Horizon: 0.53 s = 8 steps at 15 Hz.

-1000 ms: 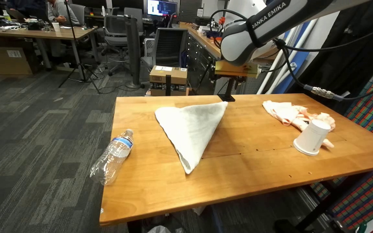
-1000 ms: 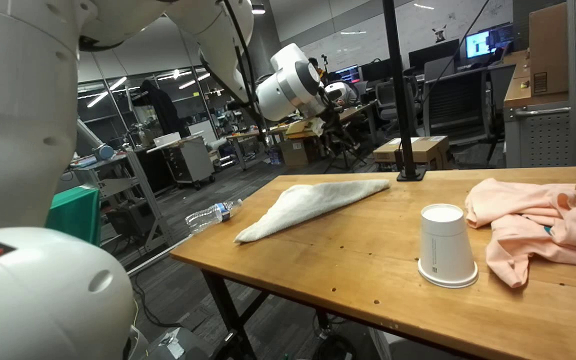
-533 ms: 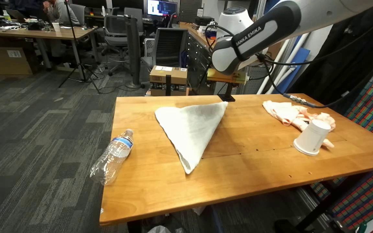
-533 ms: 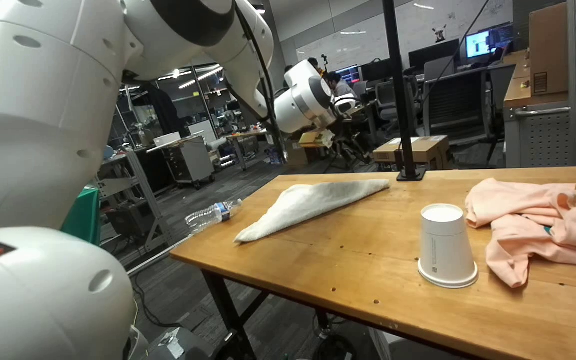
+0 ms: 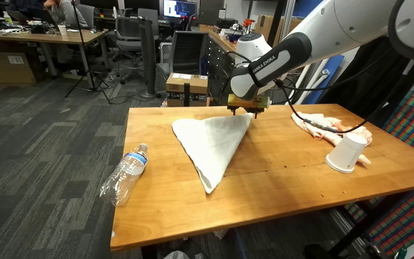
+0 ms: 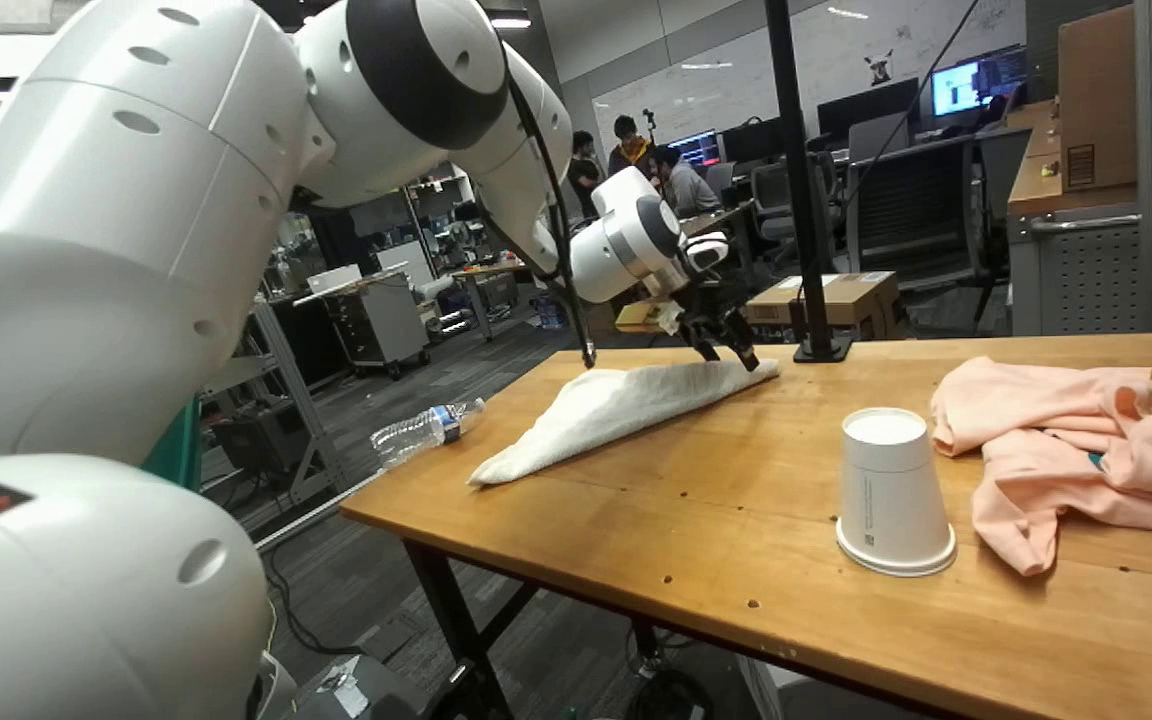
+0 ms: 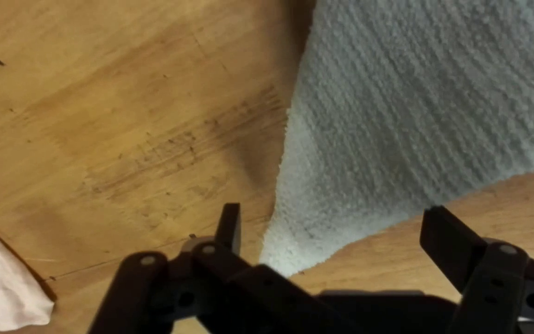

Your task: Fold the cloth

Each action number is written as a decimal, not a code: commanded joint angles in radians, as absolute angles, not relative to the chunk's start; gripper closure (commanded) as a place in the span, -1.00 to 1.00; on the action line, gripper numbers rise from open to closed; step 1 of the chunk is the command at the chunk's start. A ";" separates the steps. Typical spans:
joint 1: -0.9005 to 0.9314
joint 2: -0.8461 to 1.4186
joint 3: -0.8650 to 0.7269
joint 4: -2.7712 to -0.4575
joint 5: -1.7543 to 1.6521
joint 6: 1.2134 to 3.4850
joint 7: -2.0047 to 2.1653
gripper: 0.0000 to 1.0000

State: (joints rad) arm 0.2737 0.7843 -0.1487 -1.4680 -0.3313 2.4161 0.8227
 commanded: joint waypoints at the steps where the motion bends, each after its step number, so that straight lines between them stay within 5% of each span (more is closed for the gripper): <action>1: 0.282 0.819 -0.160 -1.427 -0.307 2.362 0.823 -1.00; 4: 0.274 0.831 -0.133 -1.421 -0.281 2.316 0.796 -1.00; 5: 0.272 0.831 -0.125 -1.419 -0.274 2.311 0.789 -0.50; 8: 0.277 0.830 -0.114 -1.409 -0.262 2.283 0.769 -0.17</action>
